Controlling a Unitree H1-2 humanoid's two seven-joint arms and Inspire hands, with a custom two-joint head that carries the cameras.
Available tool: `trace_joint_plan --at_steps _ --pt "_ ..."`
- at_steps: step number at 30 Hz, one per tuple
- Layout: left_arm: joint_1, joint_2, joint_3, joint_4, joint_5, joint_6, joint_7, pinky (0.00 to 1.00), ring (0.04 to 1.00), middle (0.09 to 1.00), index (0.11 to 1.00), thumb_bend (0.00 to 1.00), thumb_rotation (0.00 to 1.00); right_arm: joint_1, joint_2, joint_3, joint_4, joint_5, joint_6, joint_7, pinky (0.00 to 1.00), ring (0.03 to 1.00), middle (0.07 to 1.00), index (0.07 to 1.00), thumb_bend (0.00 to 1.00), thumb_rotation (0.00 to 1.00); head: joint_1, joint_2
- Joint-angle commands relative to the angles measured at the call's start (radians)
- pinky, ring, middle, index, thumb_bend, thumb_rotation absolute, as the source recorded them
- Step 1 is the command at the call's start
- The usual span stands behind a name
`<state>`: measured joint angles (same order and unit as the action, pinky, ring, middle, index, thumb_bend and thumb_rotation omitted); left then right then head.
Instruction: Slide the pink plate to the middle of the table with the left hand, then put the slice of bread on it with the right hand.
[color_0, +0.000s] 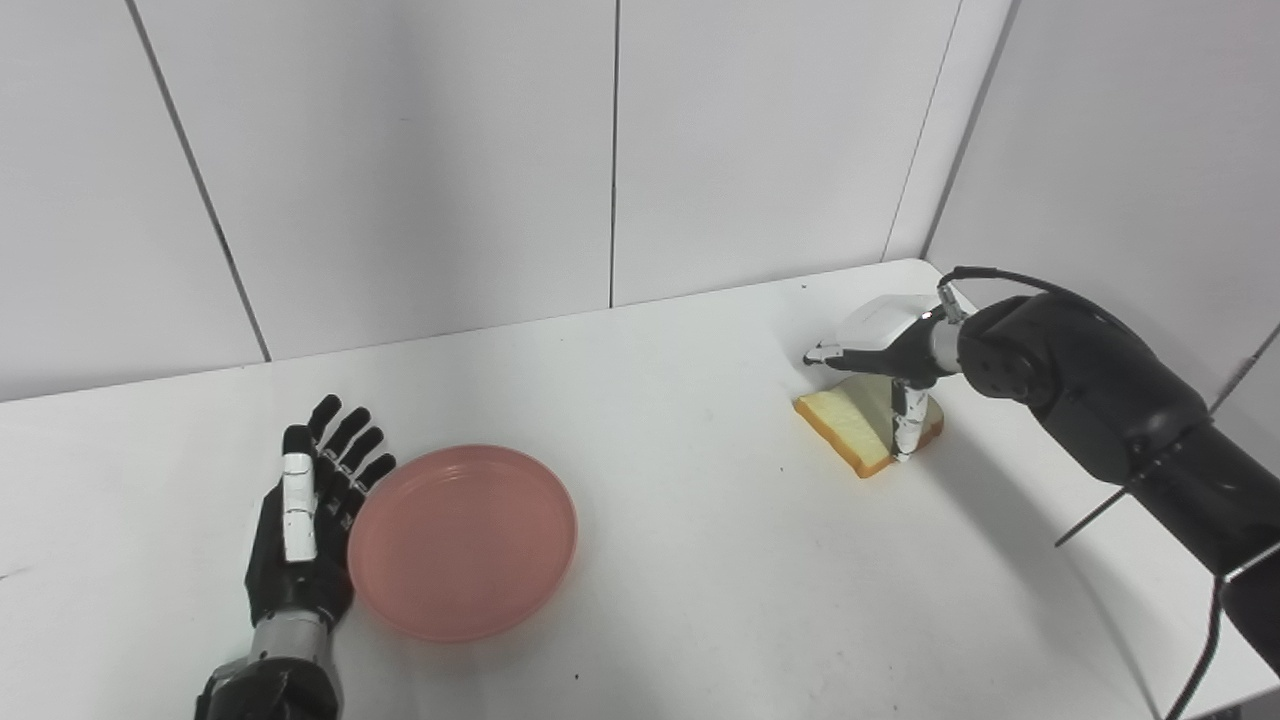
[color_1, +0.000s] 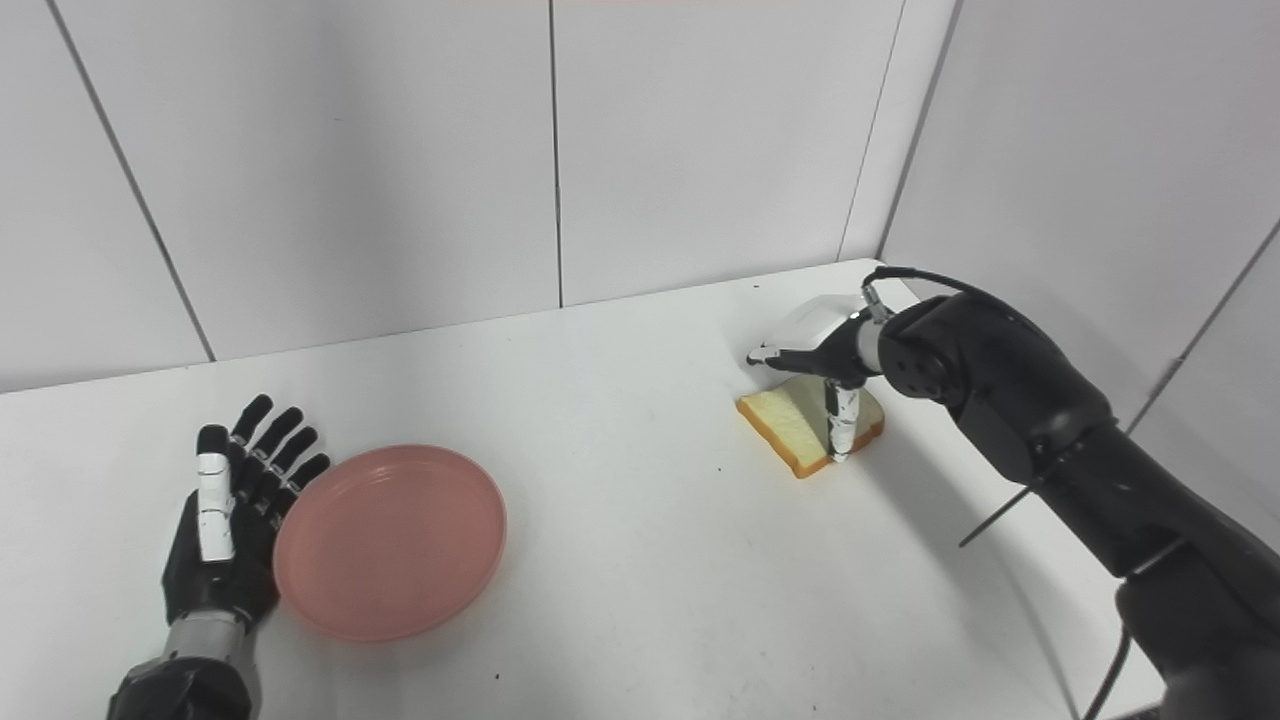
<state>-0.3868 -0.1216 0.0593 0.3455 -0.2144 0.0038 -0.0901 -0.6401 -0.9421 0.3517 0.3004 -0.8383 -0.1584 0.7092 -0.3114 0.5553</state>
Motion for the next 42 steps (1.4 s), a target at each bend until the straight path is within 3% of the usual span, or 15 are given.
trace_joint_plan --at_steps 1,4,8,23,31,32,33,35,38,42 --pt "0.020 0.000 -0.004 0.014 0.001 0.035 0.004 0.78 0.858 0.859 0.871 0.89 0.83 -0.032 -0.030 -0.011 0.006 -0.013 -0.039 -0.067 0.86 0.933 0.943 0.928 1.00 0.23 0.002 0.002" --pt "0.021 0.001 -0.003 0.013 -0.003 0.037 0.002 0.79 0.859 0.860 0.872 0.89 0.83 -0.026 -0.023 -0.004 0.026 -0.020 -0.041 -0.090 0.83 0.920 0.930 0.903 1.00 0.25 0.005 0.007" --pt "0.023 0.000 -0.002 0.005 -0.007 0.043 0.001 0.79 0.861 0.861 0.874 0.89 0.83 -0.016 -0.001 0.001 0.063 -0.008 -0.003 -0.066 0.75 0.882 0.922 0.887 1.00 0.18 0.006 0.012" --pt "0.025 -0.001 -0.005 -0.003 0.003 0.049 0.006 0.78 0.855 0.853 0.868 0.87 0.84 0.034 0.002 0.018 0.060 -0.001 -0.014 -0.080 0.75 0.877 0.903 0.854 1.00 0.20 0.008 0.017" --pt "0.025 -0.003 -0.002 -0.001 -0.006 0.052 0.002 0.79 0.853 0.857 0.863 0.89 0.83 0.043 0.004 -0.002 0.071 0.046 -0.011 -0.082 0.62 0.723 0.778 0.772 1.00 0.16 0.009 0.022" --pt "0.025 -0.003 -0.002 -0.001 -0.006 0.052 0.001 0.80 0.858 0.860 0.867 0.89 0.84 0.042 0.006 -0.001 0.076 0.050 -0.011 -0.082 0.56 0.625 0.674 0.694 0.92 0.13 0.009 0.022" --pt "0.024 -0.002 -0.003 0.000 -0.003 0.052 0.003 0.80 0.858 0.859 0.867 0.89 0.84 0.043 0.009 0.002 0.083 0.047 -0.013 -0.091 0.52 0.574 0.621 0.613 0.77 0.13 0.009 0.022" --pt "0.024 -0.001 -0.004 0.000 0.000 0.050 0.005 0.79 0.858 0.857 0.865 0.88 0.84 0.046 0.012 0.010 0.095 0.040 -0.021 -0.114 0.49 0.534 0.580 0.532 0.60 0.13 0.009 0.022" --pt "0.027 -0.002 -0.004 -0.005 -0.001 0.051 0.005 0.79 0.855 0.853 0.863 0.88 0.84 0.052 0.013 0.017 0.107 0.040 -0.033 -0.147 0.44 0.492 0.493 0.500 0.54 0.01 0.013 0.027" --pt "0.028 -0.004 -0.005 -0.008 0.002 0.052 0.010 0.78 0.850 0.852 0.860 0.88 0.84 0.067 0.008 0.020 0.102 0.049 -0.039 -0.172 0.43 0.483 0.488 0.488 0.53 0.00 0.017 0.030"
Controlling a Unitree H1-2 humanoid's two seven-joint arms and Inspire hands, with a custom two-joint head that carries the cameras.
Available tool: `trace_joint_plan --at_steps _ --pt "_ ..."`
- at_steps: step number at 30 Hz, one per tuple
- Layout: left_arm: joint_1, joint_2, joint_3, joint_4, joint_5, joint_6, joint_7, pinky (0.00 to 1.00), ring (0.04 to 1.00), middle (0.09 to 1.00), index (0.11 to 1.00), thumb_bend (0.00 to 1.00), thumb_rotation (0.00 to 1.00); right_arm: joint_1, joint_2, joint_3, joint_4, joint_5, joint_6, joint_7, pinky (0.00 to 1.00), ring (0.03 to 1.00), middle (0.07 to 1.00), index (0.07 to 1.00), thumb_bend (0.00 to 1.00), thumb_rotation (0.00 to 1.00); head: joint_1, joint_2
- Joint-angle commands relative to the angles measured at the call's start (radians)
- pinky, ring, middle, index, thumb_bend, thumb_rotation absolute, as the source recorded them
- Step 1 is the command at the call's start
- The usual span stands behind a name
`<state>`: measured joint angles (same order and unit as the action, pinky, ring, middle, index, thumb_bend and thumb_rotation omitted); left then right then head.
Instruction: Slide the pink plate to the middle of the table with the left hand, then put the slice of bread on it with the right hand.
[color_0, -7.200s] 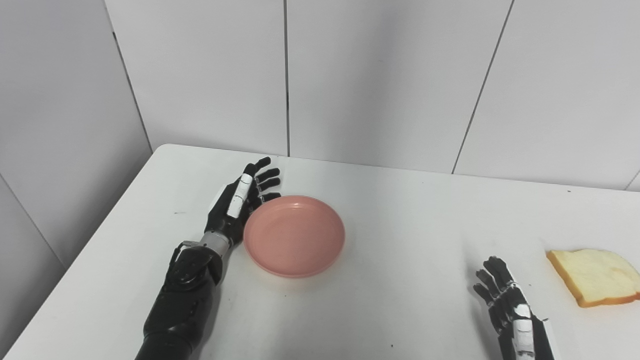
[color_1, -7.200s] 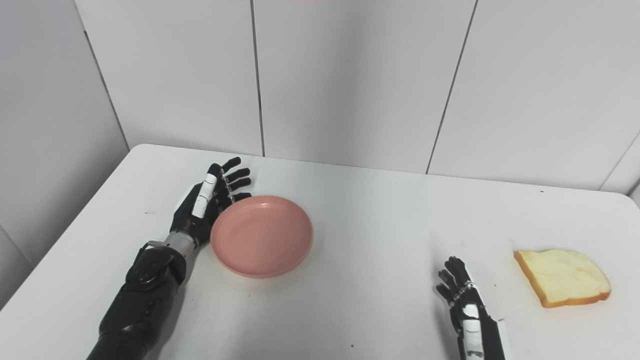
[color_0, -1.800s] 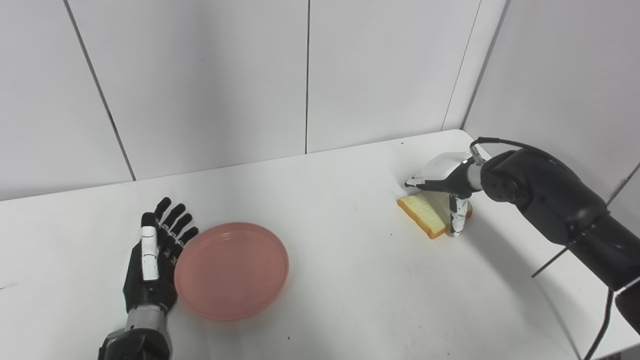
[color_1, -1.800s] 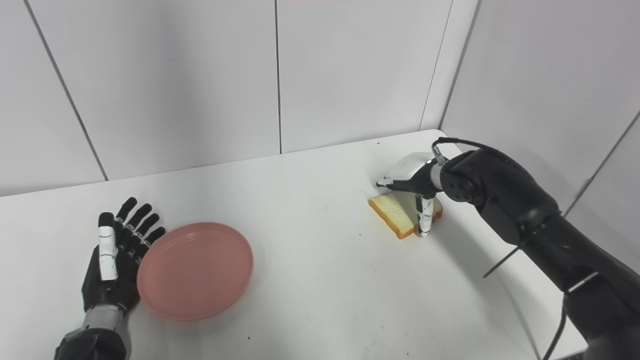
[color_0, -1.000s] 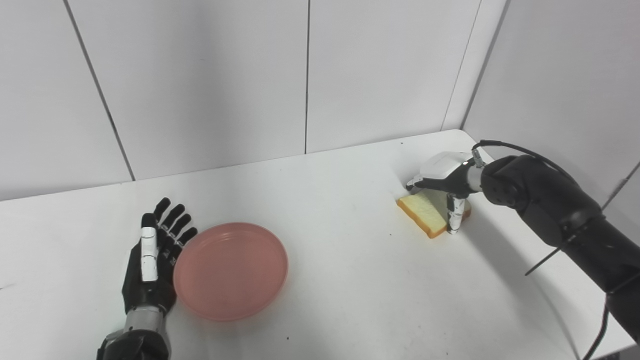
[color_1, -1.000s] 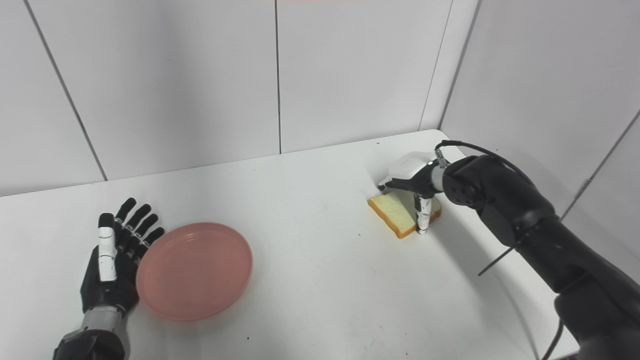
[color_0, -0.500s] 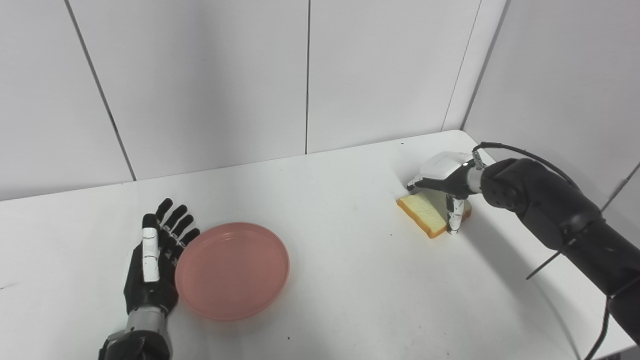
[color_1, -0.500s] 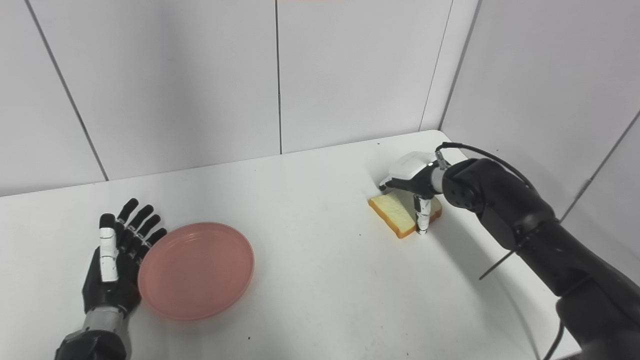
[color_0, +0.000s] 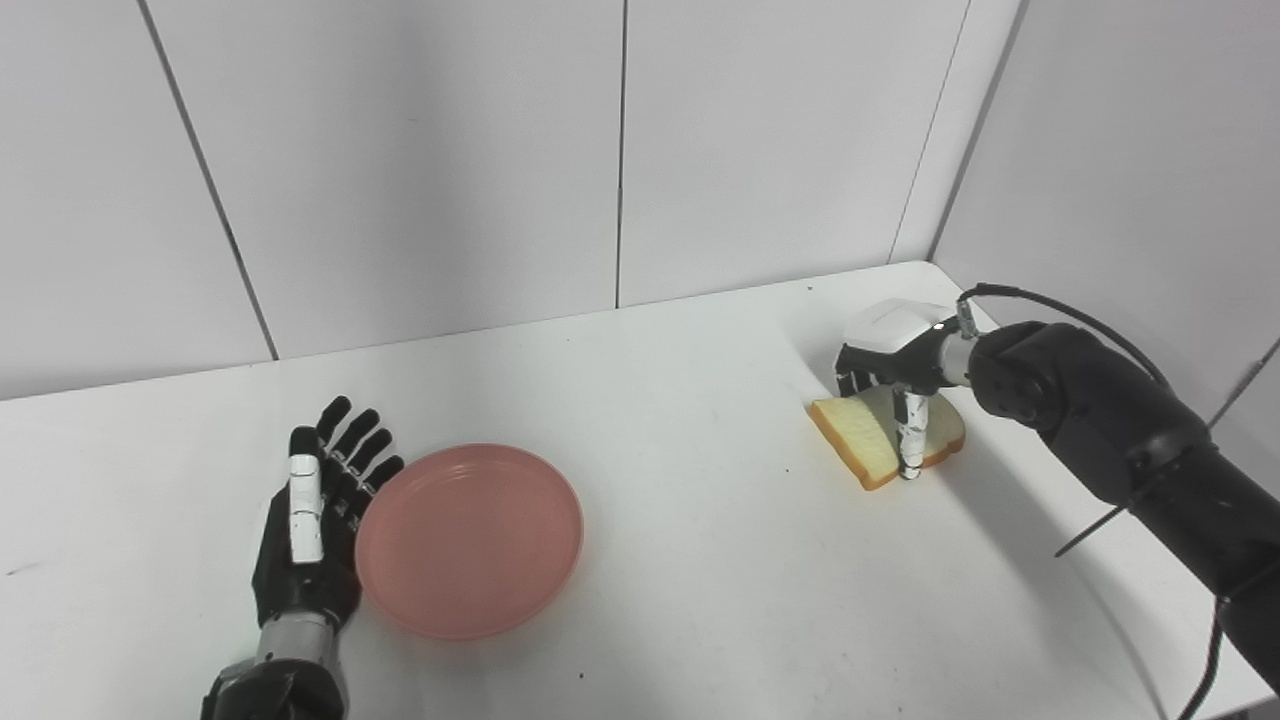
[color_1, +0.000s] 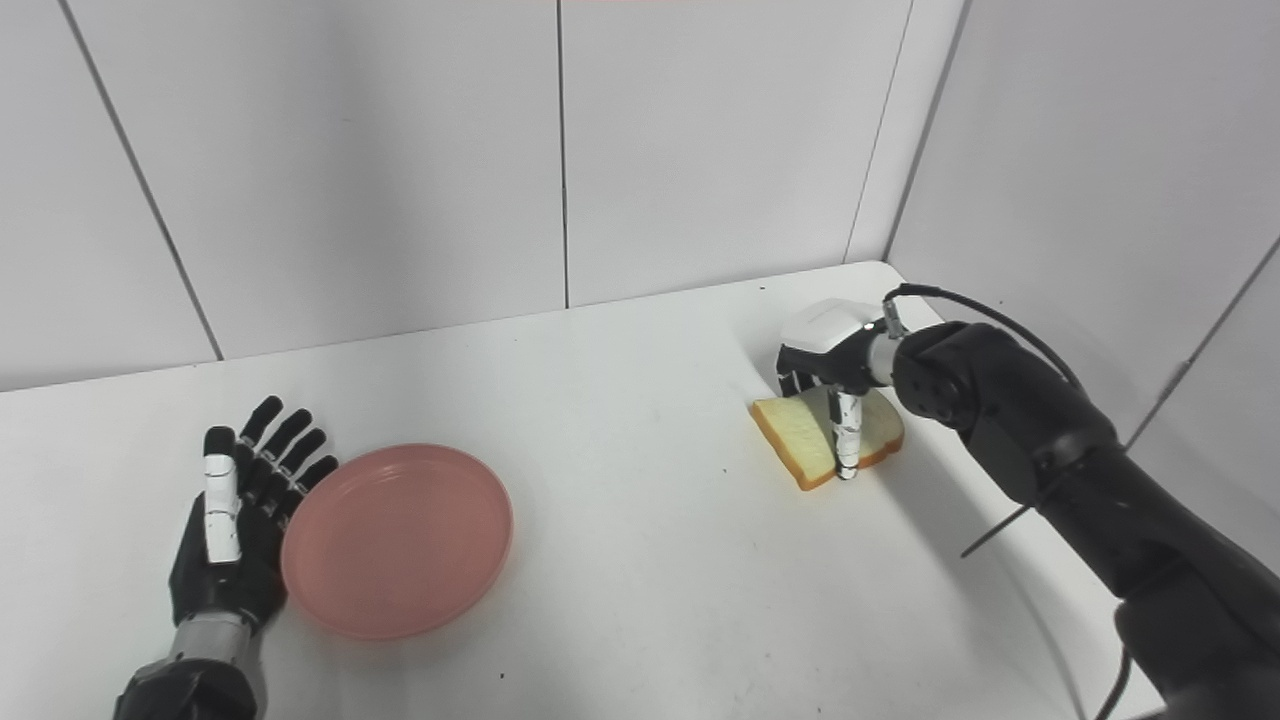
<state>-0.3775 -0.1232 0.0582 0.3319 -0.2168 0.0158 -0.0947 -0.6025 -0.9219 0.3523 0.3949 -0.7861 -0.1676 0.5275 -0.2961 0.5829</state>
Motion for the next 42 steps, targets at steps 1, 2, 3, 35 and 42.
trace_joint_plan --at_steps 1,2,3,35,42 --pt "0.019 -0.002 -0.004 0.005 0.006 0.040 0.015 0.78 0.849 0.852 0.860 0.88 0.84 0.031 -0.014 0.020 0.009 -0.003 -0.031 0.007 0.43 0.485 0.489 0.488 0.53 0.00 0.002 0.003" --pt "0.019 -0.002 -0.006 0.004 0.011 0.040 0.018 0.78 0.848 0.852 0.860 0.88 0.84 0.037 -0.016 0.017 0.000 0.002 -0.025 0.010 0.43 0.487 0.489 0.488 0.53 0.00 0.004 0.004" --pt "0.020 -0.002 -0.007 0.003 0.014 0.039 0.020 0.77 0.844 0.849 0.860 0.88 0.84 0.040 -0.018 0.015 -0.007 0.006 -0.021 0.013 0.44 0.498 0.498 0.479 0.53 0.00 0.004 0.004" --pt "0.001 -0.052 -0.057 0.046 0.073 -0.004 0.053 0.77 0.860 0.866 0.885 0.82 0.89 -0.161 -0.012 -0.026 -0.232 0.120 -0.152 0.131 0.23 0.297 0.400 0.517 0.52 0.00 0.181 -0.004" --pt "-0.011 -0.079 -0.051 0.077 0.058 -0.020 0.054 0.78 0.862 0.857 0.863 0.83 0.87 -0.201 0.047 -0.014 -0.318 0.114 -0.095 0.213 0.23 0.307 0.404 0.513 0.52 0.00 0.236 -0.012"
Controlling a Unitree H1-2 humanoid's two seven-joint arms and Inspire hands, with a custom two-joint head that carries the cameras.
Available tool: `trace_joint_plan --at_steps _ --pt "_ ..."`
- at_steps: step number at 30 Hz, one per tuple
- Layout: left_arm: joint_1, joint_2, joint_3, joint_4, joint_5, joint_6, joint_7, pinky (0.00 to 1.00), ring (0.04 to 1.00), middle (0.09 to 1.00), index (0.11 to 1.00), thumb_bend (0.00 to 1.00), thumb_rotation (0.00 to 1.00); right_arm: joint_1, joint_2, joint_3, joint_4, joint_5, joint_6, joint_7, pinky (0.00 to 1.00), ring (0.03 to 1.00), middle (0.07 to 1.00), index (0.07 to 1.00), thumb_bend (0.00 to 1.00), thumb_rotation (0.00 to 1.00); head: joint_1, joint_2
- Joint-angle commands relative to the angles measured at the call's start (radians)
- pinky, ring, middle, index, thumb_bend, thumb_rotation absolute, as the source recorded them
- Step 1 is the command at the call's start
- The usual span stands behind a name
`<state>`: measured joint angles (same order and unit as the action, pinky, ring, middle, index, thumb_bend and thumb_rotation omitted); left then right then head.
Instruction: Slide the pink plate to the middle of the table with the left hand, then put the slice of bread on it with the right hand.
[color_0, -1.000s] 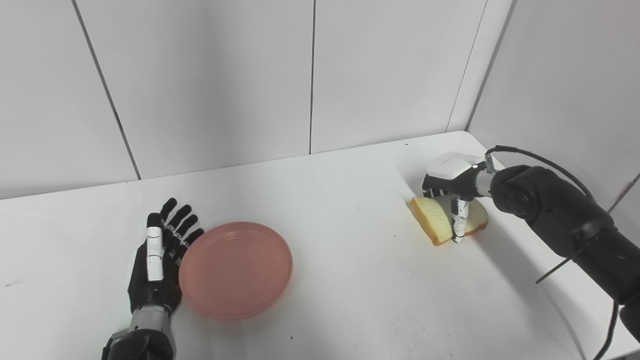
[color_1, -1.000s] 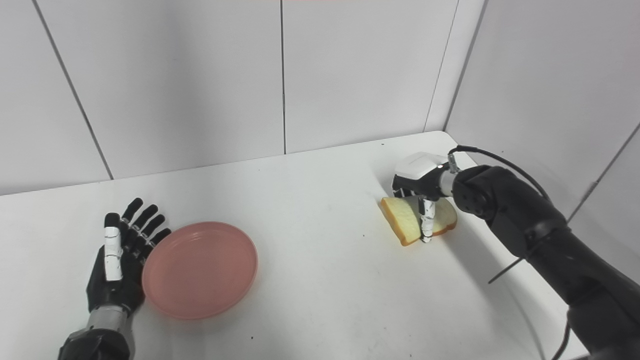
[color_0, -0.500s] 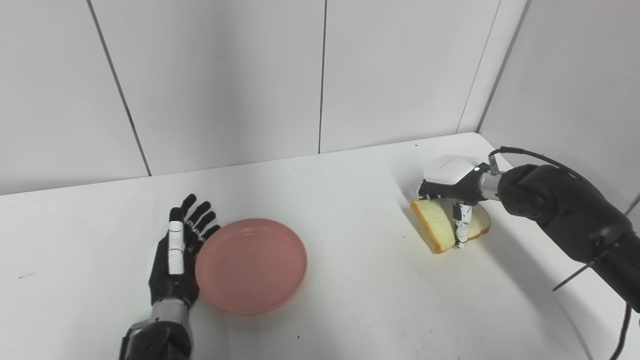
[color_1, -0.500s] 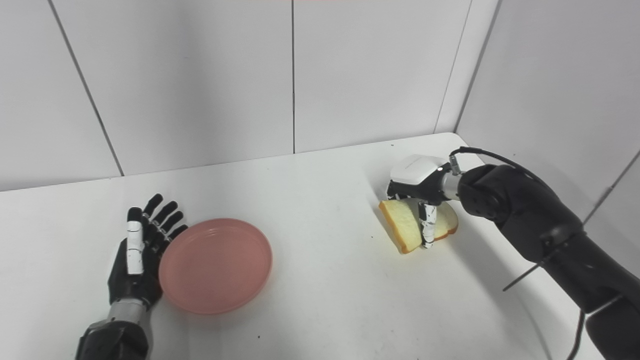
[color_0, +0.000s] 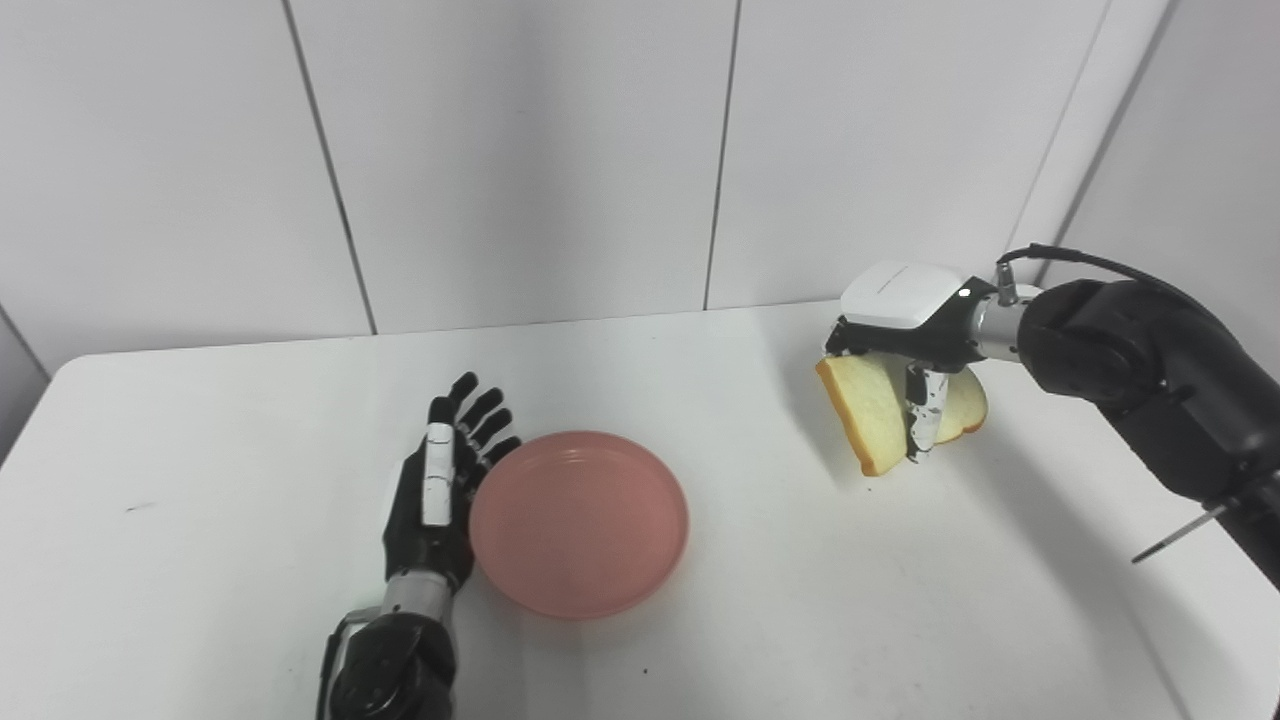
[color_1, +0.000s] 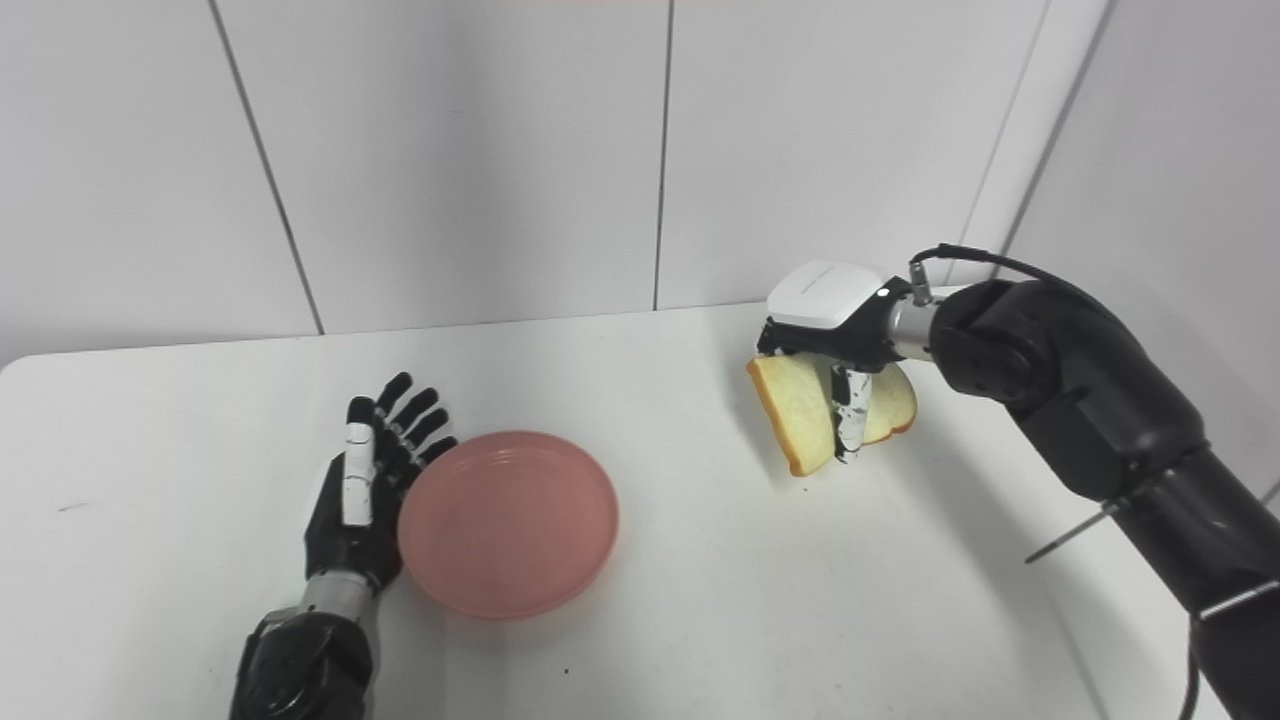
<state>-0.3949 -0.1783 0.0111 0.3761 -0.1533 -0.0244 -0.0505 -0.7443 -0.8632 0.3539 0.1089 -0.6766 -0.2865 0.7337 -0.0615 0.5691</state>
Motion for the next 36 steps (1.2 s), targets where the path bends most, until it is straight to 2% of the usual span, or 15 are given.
trace_joint_plan --at_steps 1,8,11,12,13,21,29,36 --pt "0.005 -0.027 -0.006 0.037 -0.002 0.016 0.011 0.78 0.862 0.856 0.863 0.83 0.86 -0.064 0.002 -0.015 -0.044 0.005 0.023 0.014 0.23 0.308 0.404 0.513 0.52 0.00 0.006 0.001" --pt "-0.008 -0.051 -0.010 0.070 0.012 -0.003 0.024 0.78 0.861 0.850 0.867 0.83 0.86 -0.104 0.087 0.014 -0.072 -0.011 -0.014 0.029 0.26 0.343 0.418 0.522 0.52 0.00 0.059 -0.004" --pt "-0.014 -0.056 -0.011 0.084 0.012 -0.013 0.028 0.77 0.858 0.844 0.861 0.82 0.87 -0.121 0.130 0.028 -0.070 -0.008 -0.030 0.020 0.22 0.295 0.401 0.513 0.52 0.00 0.081 -0.006" --pt "-0.016 -0.056 -0.011 0.089 0.013 -0.018 0.027 0.76 0.856 0.842 0.860 0.82 0.87 -0.126 0.143 0.034 -0.071 -0.012 -0.026 0.021 0.22 0.287 0.443 0.496 0.53 0.00 0.087 -0.006" --pt "-0.018 -0.057 -0.012 0.097 0.013 -0.025 0.025 0.77 0.856 0.843 0.863 0.83 0.87 -0.130 0.157 0.039 -0.072 -0.016 -0.021 0.023 0.23 0.308 0.419 0.510 0.52 0.00 0.098 -0.008" --pt "-0.027 -0.063 -0.018 0.133 0.034 -0.059 0.037 0.75 0.845 0.843 0.862 0.83 0.88 -0.162 0.270 0.075 -0.071 -0.019 -0.005 0.029 0.31 0.385 0.435 0.526 0.52 0.00 0.136 -0.012" --pt "-0.027 -0.069 -0.024 0.142 0.043 -0.069 0.055 0.74 0.831 0.831 0.856 0.83 0.88 -0.176 0.369 0.107 -0.077 -0.061 0.030 0.041 0.32 0.381 0.431 0.519 0.53 0.00 0.161 -0.011" --pt "-0.022 -0.075 -0.025 0.125 0.041 -0.061 0.067 0.74 0.837 0.835 0.871 0.83 0.89 -0.158 0.417 0.103 -0.052 -0.051 0.028 0.020 0.27 0.341 0.422 0.524 0.52 0.00 0.182 -0.004"
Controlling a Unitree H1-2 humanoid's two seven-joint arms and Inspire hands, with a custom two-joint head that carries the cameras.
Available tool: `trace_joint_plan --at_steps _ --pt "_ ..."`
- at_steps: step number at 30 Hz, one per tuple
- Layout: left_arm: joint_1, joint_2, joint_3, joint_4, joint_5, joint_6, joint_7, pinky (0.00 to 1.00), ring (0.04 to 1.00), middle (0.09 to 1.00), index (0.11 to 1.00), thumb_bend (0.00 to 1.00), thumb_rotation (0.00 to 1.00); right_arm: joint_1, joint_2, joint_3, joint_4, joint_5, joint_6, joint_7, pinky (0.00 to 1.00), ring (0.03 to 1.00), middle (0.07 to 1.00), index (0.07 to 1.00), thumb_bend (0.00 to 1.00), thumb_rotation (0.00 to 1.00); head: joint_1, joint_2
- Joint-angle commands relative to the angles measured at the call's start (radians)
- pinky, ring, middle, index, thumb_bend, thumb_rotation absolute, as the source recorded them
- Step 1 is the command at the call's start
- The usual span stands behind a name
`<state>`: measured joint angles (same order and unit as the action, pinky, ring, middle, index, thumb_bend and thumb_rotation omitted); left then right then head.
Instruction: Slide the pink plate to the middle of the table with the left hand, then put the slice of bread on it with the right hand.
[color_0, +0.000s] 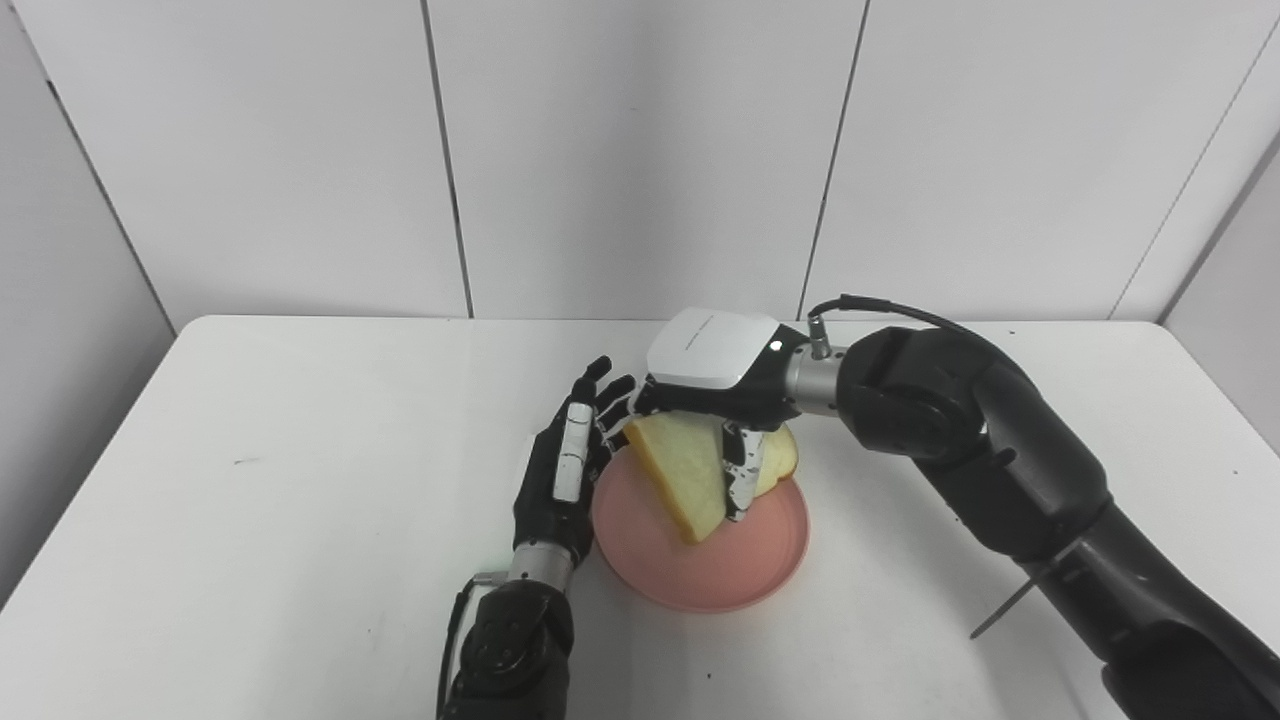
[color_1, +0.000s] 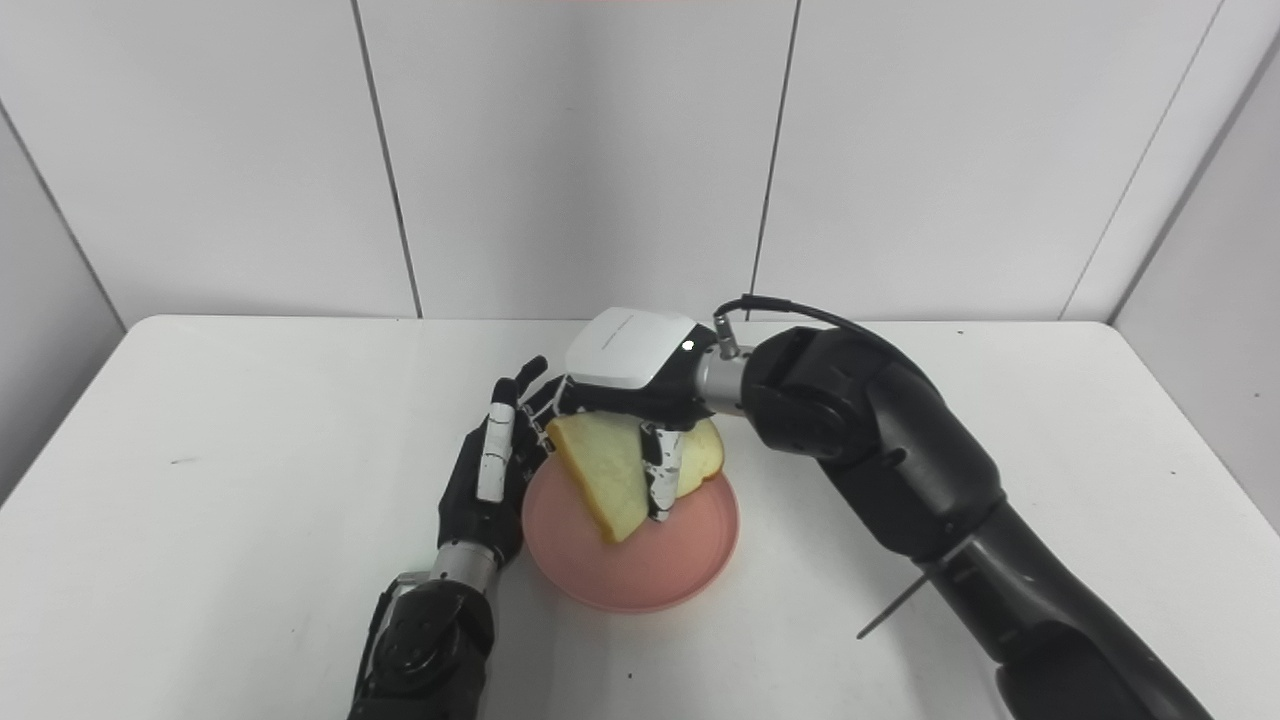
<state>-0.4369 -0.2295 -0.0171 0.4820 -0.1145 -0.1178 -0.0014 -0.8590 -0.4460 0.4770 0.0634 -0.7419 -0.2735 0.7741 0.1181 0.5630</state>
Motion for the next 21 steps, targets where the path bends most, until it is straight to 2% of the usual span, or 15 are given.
trace_joint_plan --at_steps 1,10,21 --pt "0.020 -0.024 0.003 0.018 0.000 0.032 0.017 0.74 0.838 0.838 0.872 0.83 0.89 -0.043 0.002 -0.020 -0.005 0.016 0.017 -0.019 0.27 0.345 0.425 0.524 0.52 0.00 0.003 0.002" --pt "0.018 -0.020 0.003 0.030 0.004 0.032 0.023 0.73 0.833 0.840 0.867 0.82 0.89 -0.030 0.009 -0.029 0.016 0.025 0.006 -0.037 0.36 0.442 0.477 0.498 0.53 0.00 0.002 0.003" --pt "0.023 -0.019 0.000 0.024 0.004 0.031 0.020 0.73 0.834 0.838 0.864 0.81 0.89 -0.007 0.005 -0.007 -0.008 -0.045 0.001 -0.044 0.41 0.478 0.485 0.491 0.53 0.00 -0.007 0.010"
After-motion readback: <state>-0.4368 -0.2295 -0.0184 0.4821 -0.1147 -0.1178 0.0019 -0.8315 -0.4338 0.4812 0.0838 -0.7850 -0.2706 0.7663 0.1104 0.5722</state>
